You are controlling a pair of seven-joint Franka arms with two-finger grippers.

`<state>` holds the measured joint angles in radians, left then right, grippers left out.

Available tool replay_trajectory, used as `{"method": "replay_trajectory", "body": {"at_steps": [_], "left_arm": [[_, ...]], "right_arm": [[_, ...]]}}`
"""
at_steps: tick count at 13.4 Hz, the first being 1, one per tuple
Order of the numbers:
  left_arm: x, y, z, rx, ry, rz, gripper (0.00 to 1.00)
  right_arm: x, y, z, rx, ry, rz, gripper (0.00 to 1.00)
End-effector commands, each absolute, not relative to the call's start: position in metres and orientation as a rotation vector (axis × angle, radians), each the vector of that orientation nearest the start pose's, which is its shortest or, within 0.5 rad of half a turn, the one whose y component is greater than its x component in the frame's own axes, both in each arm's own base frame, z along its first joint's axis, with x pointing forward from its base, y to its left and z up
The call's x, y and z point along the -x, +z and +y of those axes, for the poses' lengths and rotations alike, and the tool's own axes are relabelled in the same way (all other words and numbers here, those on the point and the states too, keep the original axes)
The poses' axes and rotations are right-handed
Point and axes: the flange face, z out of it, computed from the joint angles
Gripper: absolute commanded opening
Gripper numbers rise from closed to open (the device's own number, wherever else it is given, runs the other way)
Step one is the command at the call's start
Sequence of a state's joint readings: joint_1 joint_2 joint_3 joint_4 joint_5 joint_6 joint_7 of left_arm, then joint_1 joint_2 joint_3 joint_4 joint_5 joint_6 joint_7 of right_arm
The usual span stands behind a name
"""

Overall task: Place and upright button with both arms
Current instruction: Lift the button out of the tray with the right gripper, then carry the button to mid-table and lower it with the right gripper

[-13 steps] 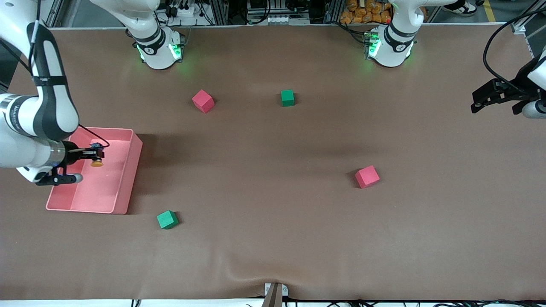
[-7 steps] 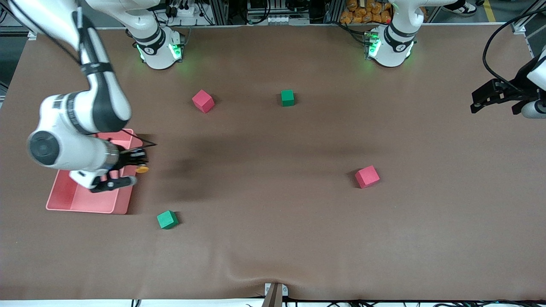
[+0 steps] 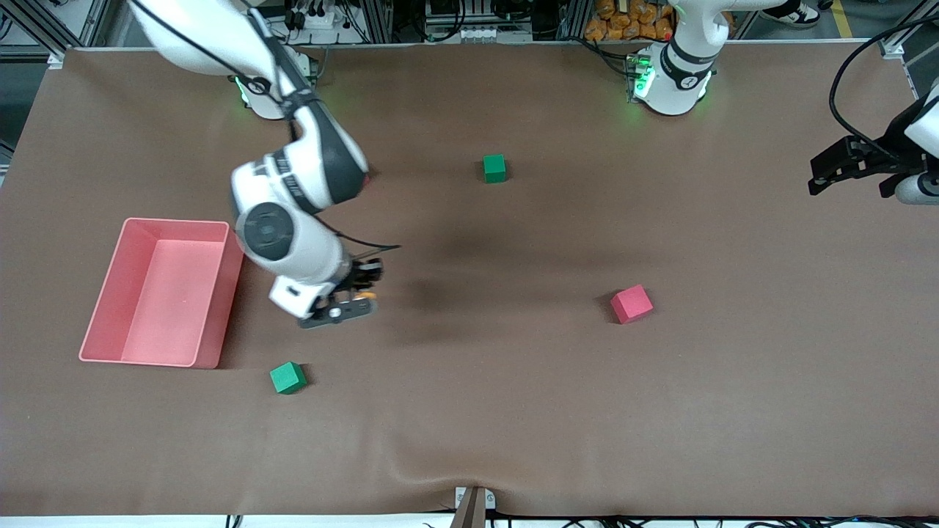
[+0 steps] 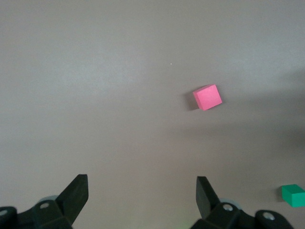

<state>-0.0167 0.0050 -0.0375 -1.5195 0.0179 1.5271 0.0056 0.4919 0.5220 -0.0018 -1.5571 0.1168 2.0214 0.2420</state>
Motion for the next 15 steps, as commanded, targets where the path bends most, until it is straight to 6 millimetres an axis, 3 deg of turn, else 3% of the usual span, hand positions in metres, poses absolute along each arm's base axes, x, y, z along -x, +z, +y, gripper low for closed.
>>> {"method": "replay_trajectory", "body": {"at_steps": [1,5,8,13,15], "left_arm": [[-0.553,0.645,-0.027,3.113,0.009,0.143,1.0],[-0.553,0.643,-0.023,3.114,0.017,0.163,1.0],[-0.556,0.638,-0.026,3.113,0.031,0.172,1.0],[-0.556,0.634,-0.033,3.114,0.041,0.192,1.0],[-0.559,0.628,-0.035,3.115,0.06,0.197,1.0]], "right_arm": [[-0.595,0.318,0.377,3.043,0.096,-0.202,0.02],[-0.575,0.284,0.439,3.022,-0.006,-0.181,0.03],[-0.562,0.259,0.47,2.99,-0.088,-0.109,0.06],[-0.554,0.24,0.527,2.948,-0.136,0.029,0.07],[-0.547,0.226,0.537,2.956,-0.131,0.035,0.11]]}}
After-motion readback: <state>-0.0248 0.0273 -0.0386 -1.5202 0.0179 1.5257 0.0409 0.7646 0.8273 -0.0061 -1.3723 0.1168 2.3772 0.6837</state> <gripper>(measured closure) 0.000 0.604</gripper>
